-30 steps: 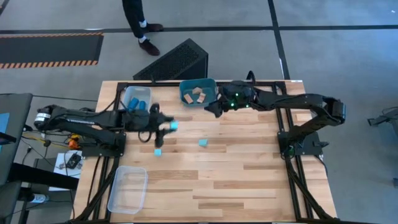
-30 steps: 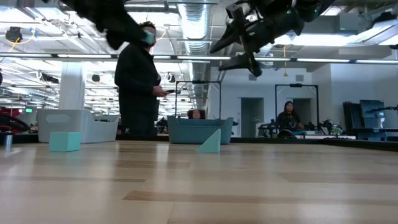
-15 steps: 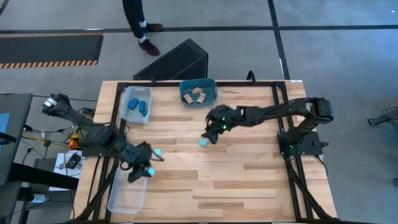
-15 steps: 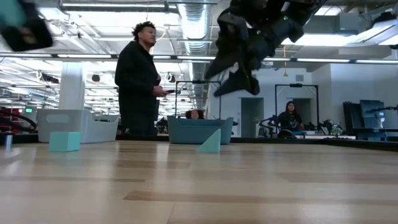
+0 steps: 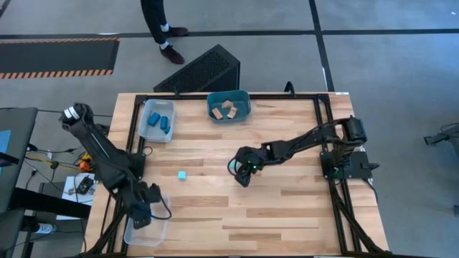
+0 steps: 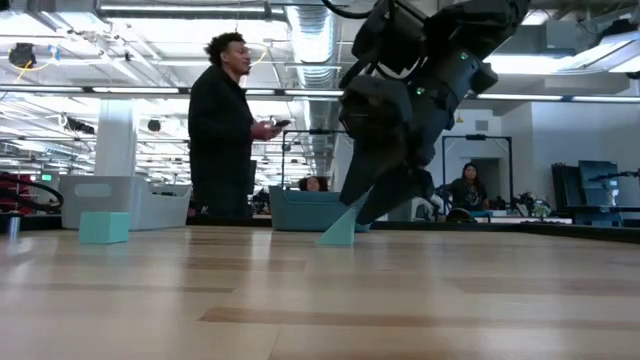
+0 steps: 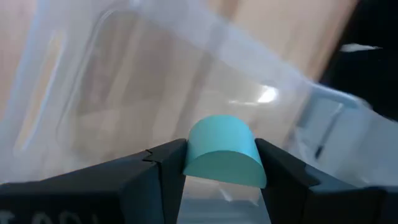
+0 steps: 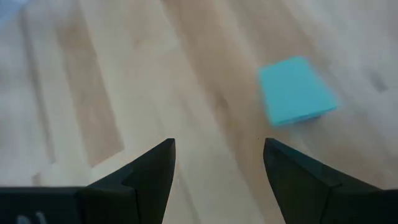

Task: Sort & place blocks by color
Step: Put the right light blue block into the transparent bin

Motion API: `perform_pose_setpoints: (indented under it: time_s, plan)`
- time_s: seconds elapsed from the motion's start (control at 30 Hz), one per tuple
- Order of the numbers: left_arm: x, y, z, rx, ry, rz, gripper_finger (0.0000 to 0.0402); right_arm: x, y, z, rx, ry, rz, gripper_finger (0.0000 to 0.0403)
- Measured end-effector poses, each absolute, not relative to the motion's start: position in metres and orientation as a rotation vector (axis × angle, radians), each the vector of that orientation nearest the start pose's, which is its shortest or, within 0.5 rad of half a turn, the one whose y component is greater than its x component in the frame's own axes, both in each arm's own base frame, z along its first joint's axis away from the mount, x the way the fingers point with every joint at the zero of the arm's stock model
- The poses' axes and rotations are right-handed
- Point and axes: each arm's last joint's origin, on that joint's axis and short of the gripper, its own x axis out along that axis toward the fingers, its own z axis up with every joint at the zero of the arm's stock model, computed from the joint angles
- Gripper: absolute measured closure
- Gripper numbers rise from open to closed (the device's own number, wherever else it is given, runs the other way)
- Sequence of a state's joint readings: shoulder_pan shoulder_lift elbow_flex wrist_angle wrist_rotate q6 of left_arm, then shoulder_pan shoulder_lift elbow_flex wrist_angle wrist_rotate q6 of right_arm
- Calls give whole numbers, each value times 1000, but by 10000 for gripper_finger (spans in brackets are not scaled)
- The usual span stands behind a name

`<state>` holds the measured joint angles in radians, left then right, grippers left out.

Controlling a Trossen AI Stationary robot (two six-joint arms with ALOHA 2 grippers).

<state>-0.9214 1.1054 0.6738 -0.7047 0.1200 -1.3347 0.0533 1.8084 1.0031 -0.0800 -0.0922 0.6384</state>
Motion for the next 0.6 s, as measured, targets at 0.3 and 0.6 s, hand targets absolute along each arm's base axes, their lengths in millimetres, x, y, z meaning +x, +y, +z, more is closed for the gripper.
perform_pose_setpoints:
  time_s: [0.3,0.6]
  plan:
    - [115,-158,185,-618,1512,86,174,352,18,154,325,885,-205,138]
    - [114,-160,194,-757,1615,99,117,353,12,149,154,886,-249,138]
